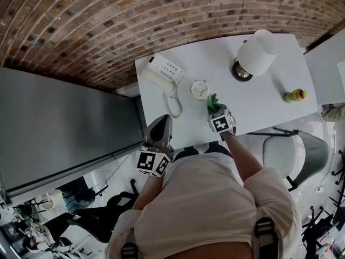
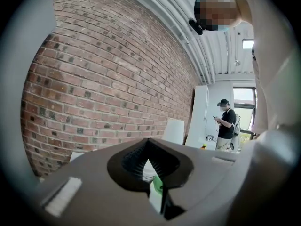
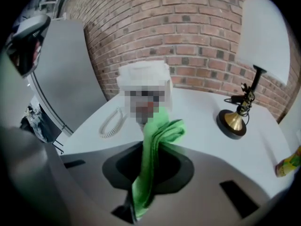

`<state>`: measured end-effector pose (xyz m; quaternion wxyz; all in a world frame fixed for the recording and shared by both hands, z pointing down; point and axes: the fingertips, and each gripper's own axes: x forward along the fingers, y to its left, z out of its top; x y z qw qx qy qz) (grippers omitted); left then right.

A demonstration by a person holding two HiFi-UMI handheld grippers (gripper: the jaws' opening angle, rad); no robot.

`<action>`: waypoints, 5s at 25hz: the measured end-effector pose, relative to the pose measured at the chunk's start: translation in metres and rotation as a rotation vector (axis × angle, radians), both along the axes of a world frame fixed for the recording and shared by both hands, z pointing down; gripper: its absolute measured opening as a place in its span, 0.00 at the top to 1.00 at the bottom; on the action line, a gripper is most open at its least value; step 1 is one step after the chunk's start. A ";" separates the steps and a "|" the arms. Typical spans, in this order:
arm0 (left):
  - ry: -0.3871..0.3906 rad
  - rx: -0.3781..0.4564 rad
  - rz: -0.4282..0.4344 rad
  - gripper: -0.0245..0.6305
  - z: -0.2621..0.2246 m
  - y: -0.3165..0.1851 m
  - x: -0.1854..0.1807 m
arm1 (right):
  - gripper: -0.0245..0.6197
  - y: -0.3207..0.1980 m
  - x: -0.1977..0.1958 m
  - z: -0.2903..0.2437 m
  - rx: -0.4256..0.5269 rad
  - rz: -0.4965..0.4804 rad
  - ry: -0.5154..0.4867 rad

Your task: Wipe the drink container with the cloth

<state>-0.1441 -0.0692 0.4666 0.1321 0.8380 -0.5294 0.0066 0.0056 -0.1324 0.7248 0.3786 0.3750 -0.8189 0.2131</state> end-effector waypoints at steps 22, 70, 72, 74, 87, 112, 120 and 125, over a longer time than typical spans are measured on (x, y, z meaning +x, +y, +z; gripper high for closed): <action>0.029 0.022 0.056 0.96 -0.002 0.010 -0.014 | 0.90 0.032 -0.045 -0.079 0.054 0.088 -0.153; 0.015 -0.033 -0.021 0.96 0.011 -0.009 -0.021 | 0.90 0.007 -0.059 0.009 -0.071 -0.118 0.026; 0.012 -0.035 -0.023 0.96 0.011 -0.011 -0.023 | 0.90 0.007 -0.059 0.015 -0.083 -0.119 0.035; 0.010 -0.038 -0.028 0.96 0.012 -0.013 -0.025 | 0.90 0.006 -0.060 0.019 -0.093 -0.121 0.046; 0.006 -0.055 -0.067 0.96 0.016 -0.011 -0.038 | 0.90 0.001 -0.059 0.054 -0.123 -0.136 0.096; 0.014 -0.009 -0.013 0.96 0.004 -0.008 -0.027 | 0.90 0.029 -0.049 -0.012 -0.034 -0.086 -0.015; 0.008 0.041 -0.018 0.96 -0.017 -0.005 -0.023 | 0.90 0.039 -0.049 -0.094 0.131 -0.003 -0.152; -0.008 0.079 -0.010 0.96 -0.027 -0.002 -0.020 | 0.90 0.033 -0.045 -0.164 0.267 0.055 -0.296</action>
